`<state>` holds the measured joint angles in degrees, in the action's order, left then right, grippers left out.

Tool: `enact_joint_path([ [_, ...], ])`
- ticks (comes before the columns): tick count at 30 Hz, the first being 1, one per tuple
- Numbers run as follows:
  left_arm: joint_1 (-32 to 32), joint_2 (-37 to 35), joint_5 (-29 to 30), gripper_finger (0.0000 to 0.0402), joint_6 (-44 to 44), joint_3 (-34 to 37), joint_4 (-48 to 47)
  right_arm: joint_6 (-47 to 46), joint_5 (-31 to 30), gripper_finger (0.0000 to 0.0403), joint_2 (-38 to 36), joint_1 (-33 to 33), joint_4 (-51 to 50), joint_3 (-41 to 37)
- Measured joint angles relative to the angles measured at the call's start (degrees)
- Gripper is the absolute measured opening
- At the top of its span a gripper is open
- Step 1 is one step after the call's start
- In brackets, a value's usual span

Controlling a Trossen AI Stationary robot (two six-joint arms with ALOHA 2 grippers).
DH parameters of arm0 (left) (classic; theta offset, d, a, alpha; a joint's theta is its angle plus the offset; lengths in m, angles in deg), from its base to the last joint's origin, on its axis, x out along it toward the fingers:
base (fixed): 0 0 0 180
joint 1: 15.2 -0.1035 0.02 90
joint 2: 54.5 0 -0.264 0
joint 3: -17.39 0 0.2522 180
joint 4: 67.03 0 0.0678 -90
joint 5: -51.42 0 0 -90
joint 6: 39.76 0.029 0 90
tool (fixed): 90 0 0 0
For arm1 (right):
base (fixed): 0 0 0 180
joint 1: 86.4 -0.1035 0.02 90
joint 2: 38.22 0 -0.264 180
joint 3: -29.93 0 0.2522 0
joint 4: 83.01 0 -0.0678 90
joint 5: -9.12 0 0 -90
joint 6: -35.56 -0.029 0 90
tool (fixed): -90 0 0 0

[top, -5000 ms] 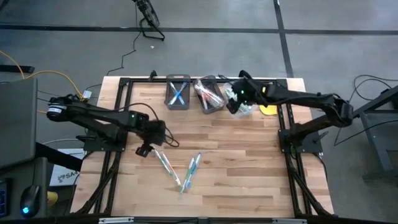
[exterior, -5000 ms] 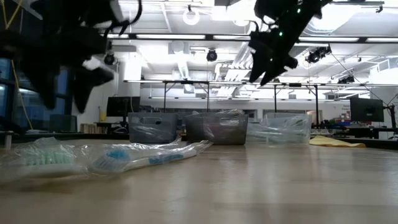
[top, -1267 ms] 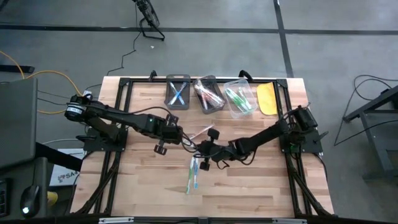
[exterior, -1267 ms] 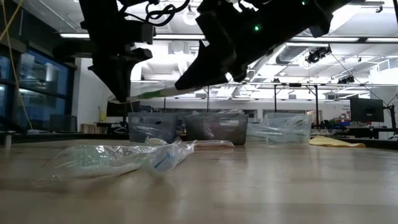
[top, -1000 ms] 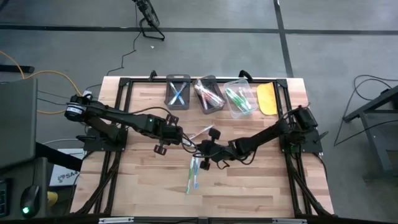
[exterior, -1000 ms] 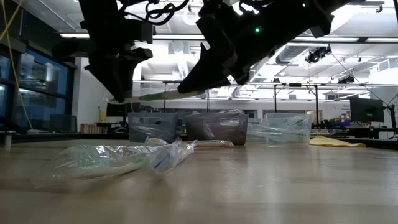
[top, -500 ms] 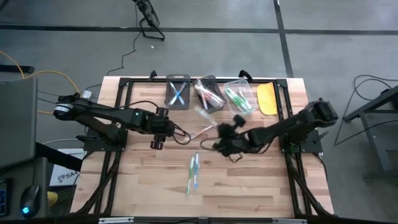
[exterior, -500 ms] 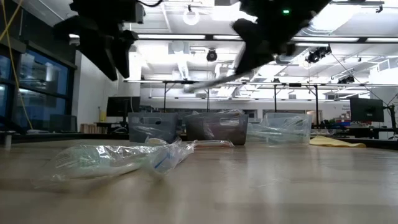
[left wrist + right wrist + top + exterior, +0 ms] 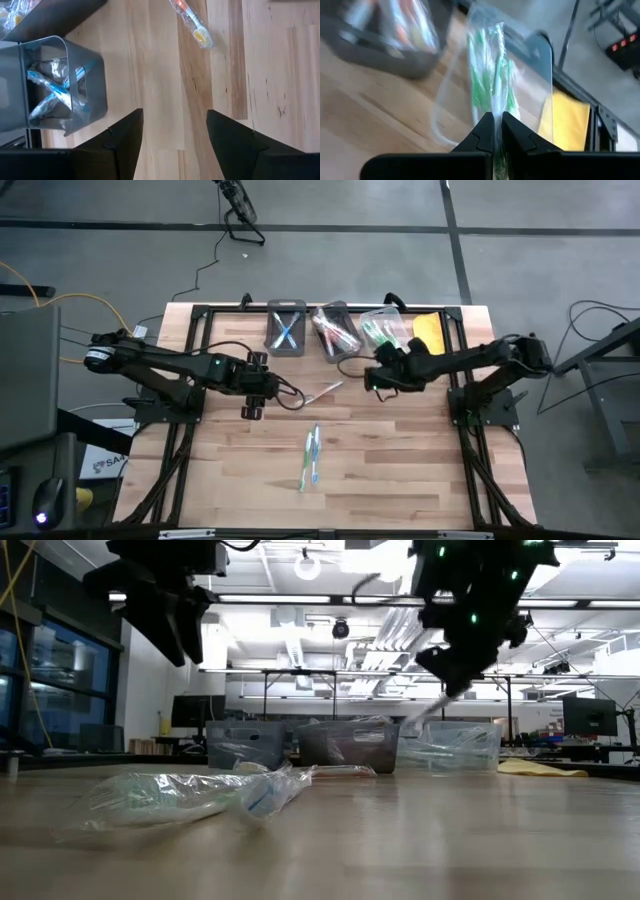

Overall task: Pick & Place Toothbrushes
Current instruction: Put the green toothbrush into the transparent bin, then put the orange toothbrush into the right black bin

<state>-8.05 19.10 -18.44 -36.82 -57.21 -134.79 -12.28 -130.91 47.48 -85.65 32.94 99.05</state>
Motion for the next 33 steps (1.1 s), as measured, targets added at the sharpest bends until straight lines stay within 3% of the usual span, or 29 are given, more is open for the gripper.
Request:
enact_joint_path([
  [13,0.0,0.0,0.0,0.0212,-0.24,0.03,-0.22,20.33,10.6,0.0008,-0.01,12.28,17.19,-3.4],
  [19,0.0,0.0,-0.02,0.0212,-0.24,0.04,-0.22,23.99,17.24,0.001,-0.01,17.1,18.2,-3.4],
  [33,0.0,0.02,-0.1,0.0212,-0.31,0.04,-0.54,25.13,16.41,0.0154,-0.03,19.26,17.17,-3.42],
])
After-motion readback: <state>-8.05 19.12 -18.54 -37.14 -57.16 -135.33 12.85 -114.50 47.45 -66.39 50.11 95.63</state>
